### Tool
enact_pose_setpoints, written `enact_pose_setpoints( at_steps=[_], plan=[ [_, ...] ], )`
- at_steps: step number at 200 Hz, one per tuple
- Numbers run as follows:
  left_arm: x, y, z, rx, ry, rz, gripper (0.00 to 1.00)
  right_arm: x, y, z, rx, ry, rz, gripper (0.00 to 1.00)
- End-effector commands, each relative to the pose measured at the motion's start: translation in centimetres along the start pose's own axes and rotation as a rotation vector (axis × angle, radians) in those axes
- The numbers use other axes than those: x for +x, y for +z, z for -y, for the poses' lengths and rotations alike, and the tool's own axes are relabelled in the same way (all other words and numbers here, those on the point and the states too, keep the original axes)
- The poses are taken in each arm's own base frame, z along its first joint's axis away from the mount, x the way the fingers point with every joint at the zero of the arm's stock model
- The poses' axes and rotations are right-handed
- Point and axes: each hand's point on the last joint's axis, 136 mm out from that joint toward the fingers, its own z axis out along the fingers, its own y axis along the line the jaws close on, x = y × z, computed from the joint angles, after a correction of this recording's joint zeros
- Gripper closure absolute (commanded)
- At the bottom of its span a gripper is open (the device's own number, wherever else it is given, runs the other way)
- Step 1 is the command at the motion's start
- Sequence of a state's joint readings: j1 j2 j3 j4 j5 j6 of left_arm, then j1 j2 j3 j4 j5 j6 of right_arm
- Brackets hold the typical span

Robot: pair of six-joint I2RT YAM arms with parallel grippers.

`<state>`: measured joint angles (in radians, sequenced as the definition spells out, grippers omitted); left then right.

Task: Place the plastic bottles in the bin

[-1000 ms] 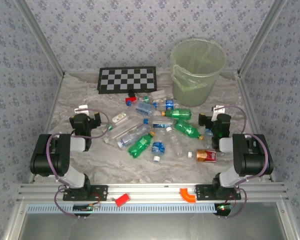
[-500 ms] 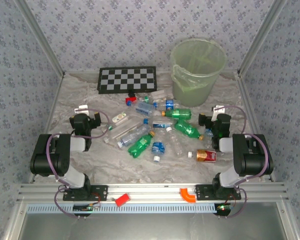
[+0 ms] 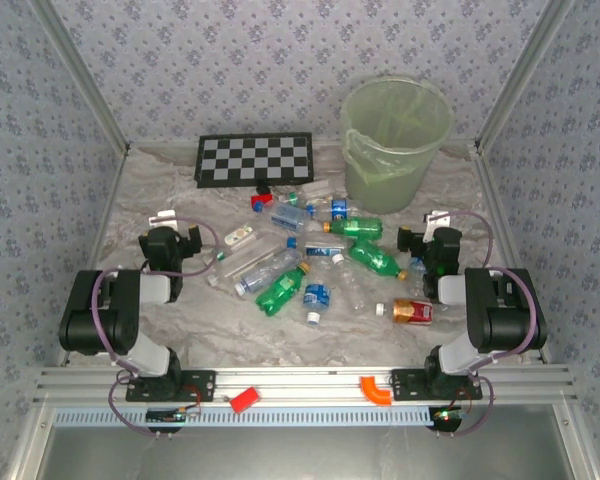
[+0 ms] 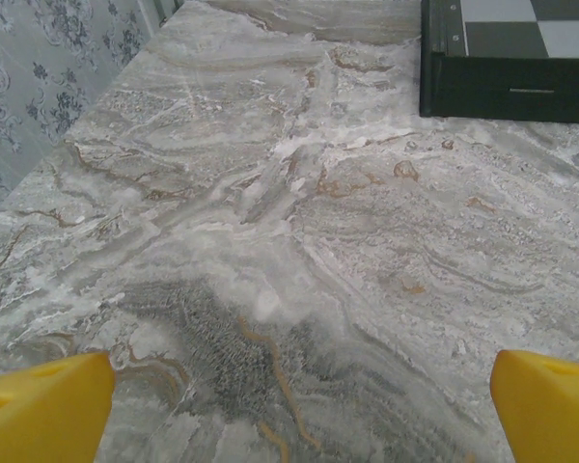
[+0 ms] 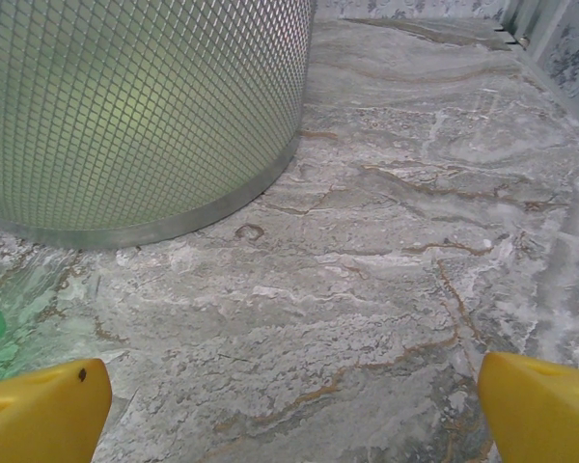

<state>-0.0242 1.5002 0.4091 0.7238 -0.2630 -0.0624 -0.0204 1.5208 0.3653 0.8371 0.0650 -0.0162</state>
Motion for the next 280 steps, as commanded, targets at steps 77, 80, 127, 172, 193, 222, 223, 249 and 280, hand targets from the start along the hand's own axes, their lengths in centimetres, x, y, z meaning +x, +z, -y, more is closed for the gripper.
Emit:
enact_pose_setpoints(
  at_steps=[77, 80, 127, 172, 193, 222, 223, 249, 280],
  plan=[
    [-12.0, -8.7, -3.7, -0.194, -0.506, -0.183, 0.0, -9.0, -10.1, 4.1, 0.158, 0.569, 0.08, 0.01],
    [-11.9, -8.8, -3.2, -0.165, -0.518, -0.187, 0.0, -9.0, -10.3, 4.2, 0.158, 0.584, 0.074, 0.01],
    [-11.4, -11.5, 5.0, 0.207, -0.532, -0.144, 0.0, -8.6, -13.2, 3.3, 0.086, 0.635, -0.022, 0.01],
    [-8.4, -13.9, 11.8, 0.369, -0.365, -0.189, 0.0, -4.0, -13.8, 2.7, 0.118, 0.609, -0.224, 0.01],
    [-6.2, -14.5, 14.4, 0.446, -0.331, -0.196, 0.0, -2.3, -14.0, 2.4, 0.133, 0.565, -0.34, 0.01],
    [-3.2, -14.7, 16.6, 0.482, -0.273, -0.239, 0.0, -0.3, -14.0, 2.0, 0.159, 0.481, -0.506, 0.01],
    [-3.1, -14.7, 16.7, 0.483, -0.268, -0.24, 0.0, -0.3, -14.0, 2.0, 0.16, 0.478, -0.511, 0.01],
    [-0.7, -15.9, 18.9, 0.538, -0.138, -0.202, 0.0, 1.4, -13.5, 1.1, 0.158, 0.41, -0.68, 0.01],
    [-0.1, -16.1, 18.8, 0.482, -0.066, -0.165, 0.0, 2.1, -12.5, 0.1, 0.153, 0.351, -0.766, 0.0]
  ],
)
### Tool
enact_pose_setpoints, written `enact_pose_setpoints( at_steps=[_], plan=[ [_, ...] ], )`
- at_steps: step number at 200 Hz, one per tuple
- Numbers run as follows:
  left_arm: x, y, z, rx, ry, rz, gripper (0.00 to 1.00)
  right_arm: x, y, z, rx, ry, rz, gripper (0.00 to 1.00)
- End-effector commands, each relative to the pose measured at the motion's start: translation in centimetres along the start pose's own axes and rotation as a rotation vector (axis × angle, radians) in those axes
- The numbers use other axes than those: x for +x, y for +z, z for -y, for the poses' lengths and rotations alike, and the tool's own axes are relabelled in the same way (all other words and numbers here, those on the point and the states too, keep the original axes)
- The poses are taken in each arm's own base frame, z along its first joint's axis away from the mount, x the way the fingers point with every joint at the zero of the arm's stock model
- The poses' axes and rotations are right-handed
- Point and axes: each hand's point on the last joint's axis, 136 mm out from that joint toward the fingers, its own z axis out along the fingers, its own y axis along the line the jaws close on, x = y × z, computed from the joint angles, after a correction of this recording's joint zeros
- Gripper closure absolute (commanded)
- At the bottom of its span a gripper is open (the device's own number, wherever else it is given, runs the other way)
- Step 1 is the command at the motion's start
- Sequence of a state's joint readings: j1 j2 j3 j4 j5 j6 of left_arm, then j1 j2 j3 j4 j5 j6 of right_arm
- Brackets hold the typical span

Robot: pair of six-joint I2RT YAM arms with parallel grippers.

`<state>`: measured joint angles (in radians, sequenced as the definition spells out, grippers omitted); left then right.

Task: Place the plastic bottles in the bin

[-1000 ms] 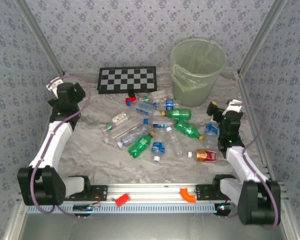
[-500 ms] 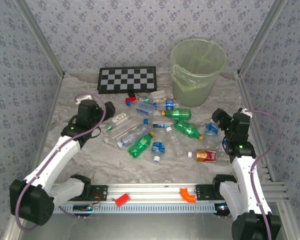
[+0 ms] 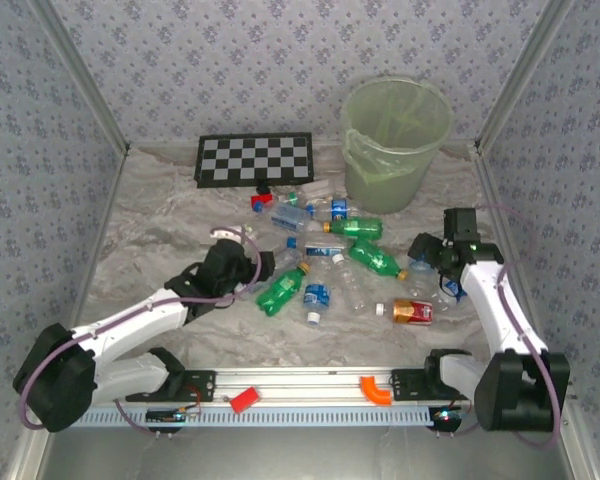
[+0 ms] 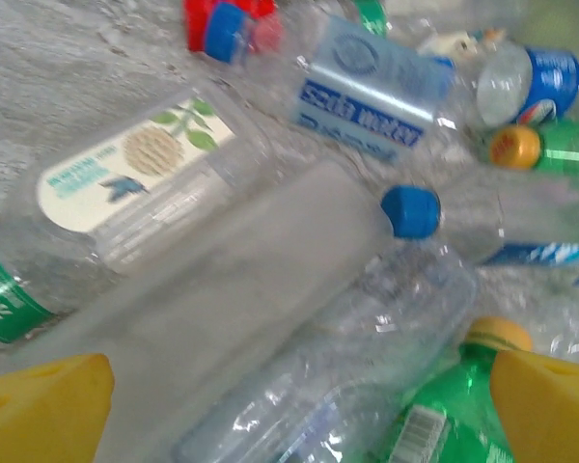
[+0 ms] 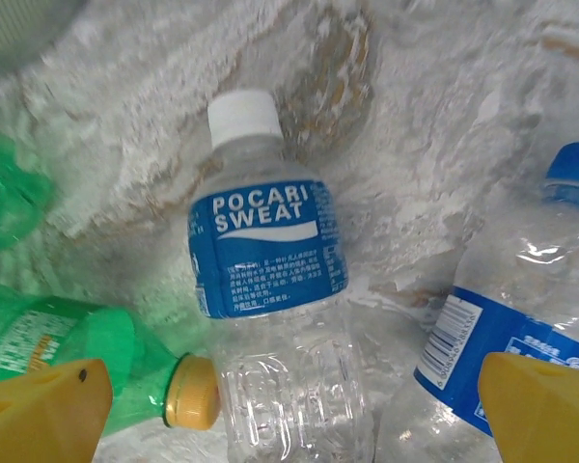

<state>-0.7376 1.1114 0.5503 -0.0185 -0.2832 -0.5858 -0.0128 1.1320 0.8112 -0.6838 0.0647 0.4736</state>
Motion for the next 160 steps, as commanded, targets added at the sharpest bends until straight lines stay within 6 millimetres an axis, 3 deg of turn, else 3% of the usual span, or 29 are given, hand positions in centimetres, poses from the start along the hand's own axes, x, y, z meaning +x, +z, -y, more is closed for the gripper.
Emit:
enact_pose_setpoints(
  at_steps=[1, 56, 91, 160],
  plan=[
    [-2.1, -0.2, 0.2, -0.04, 0.047, 0.1, 0.0, 1.2, 0.0, 0.0, 0.044, -0.067, -0.085, 0.0],
    [-3.1, -1.3, 2.1, 0.051, 0.075, 0.153, 0.0, 0.8, 1.7, -1.4, 0.032, -0.096, -0.179, 0.16],
    [-3.0, -2.3, 2.3, 0.088, 0.165, 0.164, 0.0, 0.8, 3.4, -1.5, 0.042, -0.102, -0.243, 0.23],
    [-3.1, -3.6, 2.9, 0.156, 0.149, 0.196, 0.0, 1.3, 5.8, -1.1, 0.08, -0.126, -0.299, 0.25]
  ],
)
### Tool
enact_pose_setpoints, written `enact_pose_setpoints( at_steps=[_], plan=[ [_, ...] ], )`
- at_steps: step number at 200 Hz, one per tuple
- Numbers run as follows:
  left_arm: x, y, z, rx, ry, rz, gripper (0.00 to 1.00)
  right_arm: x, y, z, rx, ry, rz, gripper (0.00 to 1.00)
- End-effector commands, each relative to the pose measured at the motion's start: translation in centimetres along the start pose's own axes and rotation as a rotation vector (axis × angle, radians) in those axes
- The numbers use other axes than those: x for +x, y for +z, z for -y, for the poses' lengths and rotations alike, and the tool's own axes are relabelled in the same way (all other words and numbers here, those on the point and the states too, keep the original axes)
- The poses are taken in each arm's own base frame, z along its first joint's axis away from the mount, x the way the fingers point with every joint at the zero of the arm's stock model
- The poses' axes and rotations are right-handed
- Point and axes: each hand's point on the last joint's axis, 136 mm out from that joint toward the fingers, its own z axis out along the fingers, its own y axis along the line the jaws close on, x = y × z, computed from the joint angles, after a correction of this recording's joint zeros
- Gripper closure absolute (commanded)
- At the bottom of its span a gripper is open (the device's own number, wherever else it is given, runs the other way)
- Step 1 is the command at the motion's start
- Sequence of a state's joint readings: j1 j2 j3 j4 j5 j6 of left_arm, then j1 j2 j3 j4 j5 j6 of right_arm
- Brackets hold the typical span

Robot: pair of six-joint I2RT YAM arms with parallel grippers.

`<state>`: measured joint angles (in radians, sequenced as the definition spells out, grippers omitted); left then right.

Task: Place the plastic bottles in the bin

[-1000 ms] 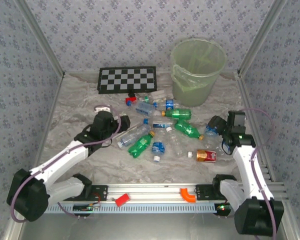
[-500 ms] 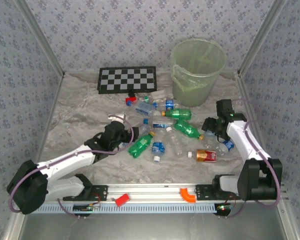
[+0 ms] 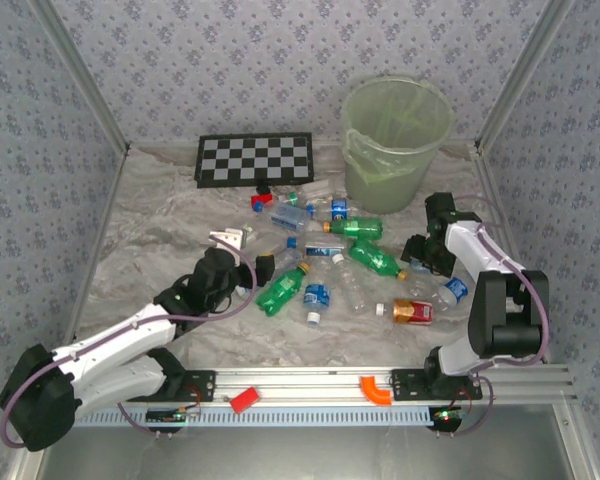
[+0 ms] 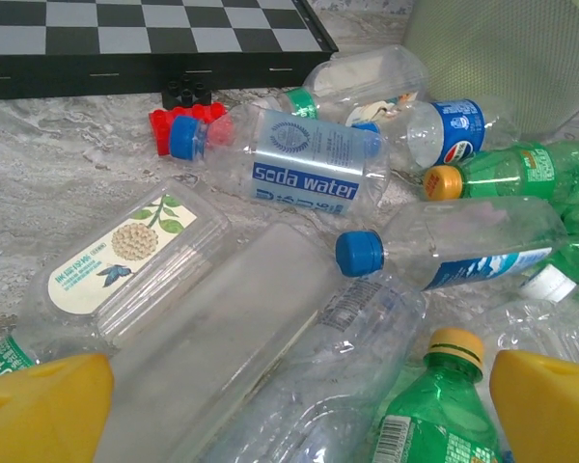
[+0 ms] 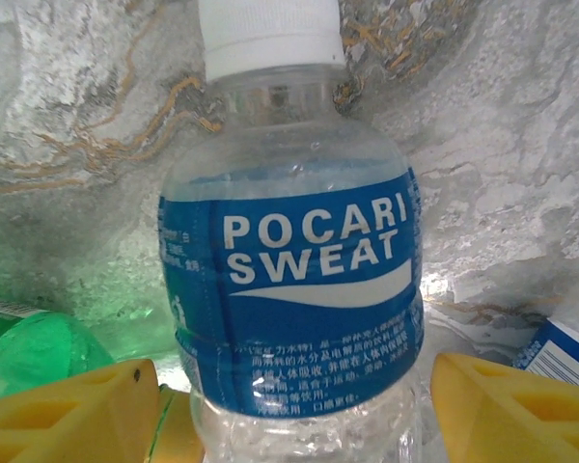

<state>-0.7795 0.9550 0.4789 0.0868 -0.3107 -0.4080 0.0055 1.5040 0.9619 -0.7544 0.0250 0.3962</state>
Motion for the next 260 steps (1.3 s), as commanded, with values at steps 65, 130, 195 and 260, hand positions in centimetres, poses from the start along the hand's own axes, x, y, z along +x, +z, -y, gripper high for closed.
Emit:
enact_pose_setpoints(
  at_steps=[65, 130, 195, 260],
  plan=[
    [-1.3, -0.8, 1.1, 0.057, 0.004, 0.04, 0.0, -1.6, 1.7, -0.3, 0.016, -0.038, -0.019, 0.26],
    [-1.1, -0.7, 1.2, 0.066, -0.005, 0.034, 0.0, -2.5, 0.7, -0.2, 0.033, -0.041, 0.033, 0.37],
    [-1.2, -0.9, 1.2, 0.068, -0.018, 0.045, 0.0, -5.8, -8.6, -0.6, -0.037, -0.004, 0.333, 0.39],
    [-2.1, -2.2, 1.1, 0.1, -0.047, 0.119, 0.0, -11.4, -26.6, -2.8, -0.166, 0.032, 0.909, 0.41]
  ],
)
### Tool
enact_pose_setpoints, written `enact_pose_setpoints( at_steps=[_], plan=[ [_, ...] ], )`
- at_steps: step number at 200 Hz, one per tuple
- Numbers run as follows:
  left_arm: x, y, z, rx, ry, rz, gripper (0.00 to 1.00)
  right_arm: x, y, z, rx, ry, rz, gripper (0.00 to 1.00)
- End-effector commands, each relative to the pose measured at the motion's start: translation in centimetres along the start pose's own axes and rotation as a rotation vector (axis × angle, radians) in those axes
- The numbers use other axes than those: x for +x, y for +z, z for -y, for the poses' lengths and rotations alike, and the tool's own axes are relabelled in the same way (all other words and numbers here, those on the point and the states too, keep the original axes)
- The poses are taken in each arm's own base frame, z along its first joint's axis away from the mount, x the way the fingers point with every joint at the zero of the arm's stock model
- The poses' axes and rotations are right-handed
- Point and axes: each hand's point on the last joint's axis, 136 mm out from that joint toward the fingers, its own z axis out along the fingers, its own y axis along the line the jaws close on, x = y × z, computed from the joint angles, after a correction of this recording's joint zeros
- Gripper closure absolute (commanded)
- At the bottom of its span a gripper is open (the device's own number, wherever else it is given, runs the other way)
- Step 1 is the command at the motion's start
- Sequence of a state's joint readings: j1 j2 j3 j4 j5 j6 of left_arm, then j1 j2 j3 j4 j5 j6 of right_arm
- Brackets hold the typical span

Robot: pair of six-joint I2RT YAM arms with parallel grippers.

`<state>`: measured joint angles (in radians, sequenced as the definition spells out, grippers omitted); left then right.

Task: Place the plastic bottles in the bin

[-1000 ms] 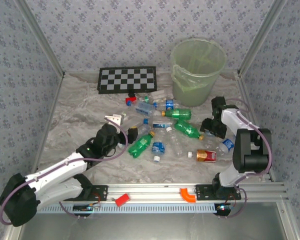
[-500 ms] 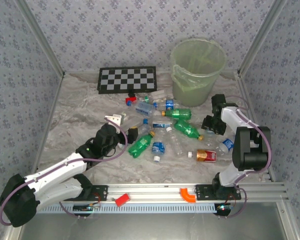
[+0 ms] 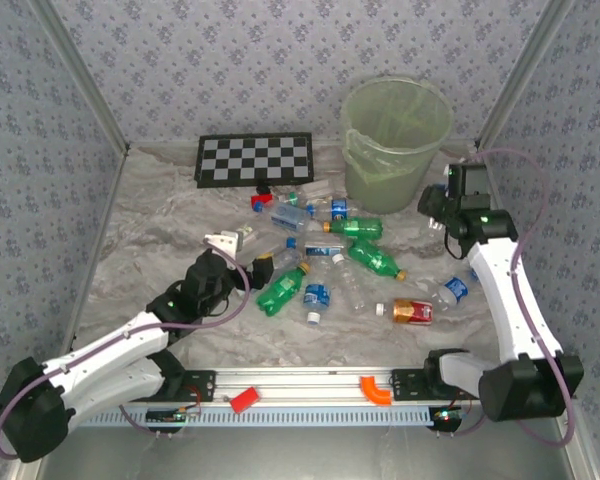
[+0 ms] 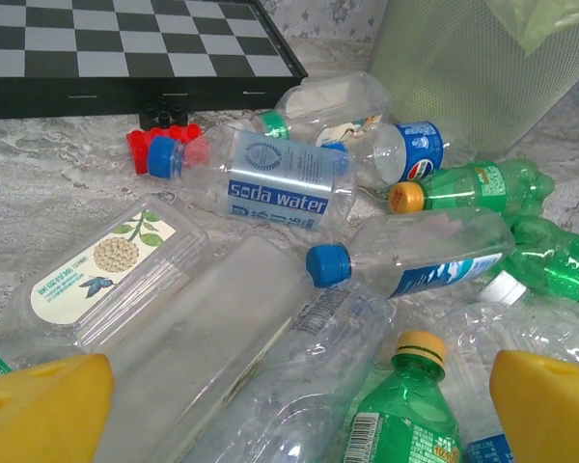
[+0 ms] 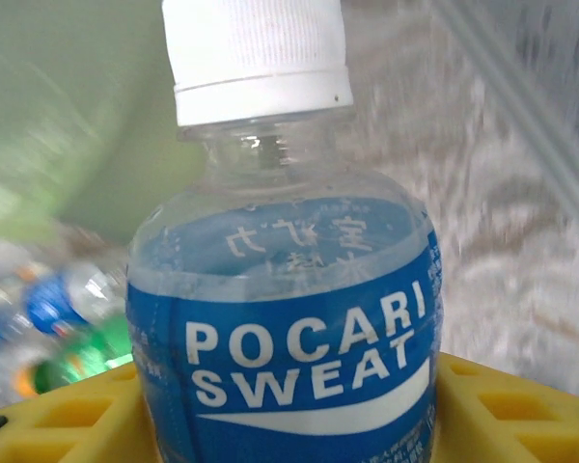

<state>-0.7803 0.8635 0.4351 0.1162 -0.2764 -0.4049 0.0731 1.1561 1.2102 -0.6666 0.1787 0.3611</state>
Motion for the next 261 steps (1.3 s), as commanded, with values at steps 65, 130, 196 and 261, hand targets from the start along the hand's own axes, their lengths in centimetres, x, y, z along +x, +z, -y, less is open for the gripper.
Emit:
enact_pose_setpoints(
  at_steps=[65, 130, 196, 261],
  plan=[
    [-1.8, -1.3, 0.6, 0.047, -0.026, 0.089, 0.0, -17.8, -6.9, -7.3, -0.065, -0.021, 0.565, 0.39],
    [-2.4, -2.2, 0.6, 0.06, -0.024, 0.123, 0.0, -23.1, -0.8, -13.7, -0.007, -0.153, 0.619, 0.37],
    [-2.9, -2.9, 0.3, 0.054, -0.018, 0.148, 0.0, -23.7, 4.8, -16.7, 0.03, -0.205, 0.549, 0.35],
    [-3.0, -3.1, 0.3, 0.06, -0.025, 0.153, 0.0, -22.8, 5.6, -18.1, 0.028, -0.239, 0.519, 0.33]
  ],
)
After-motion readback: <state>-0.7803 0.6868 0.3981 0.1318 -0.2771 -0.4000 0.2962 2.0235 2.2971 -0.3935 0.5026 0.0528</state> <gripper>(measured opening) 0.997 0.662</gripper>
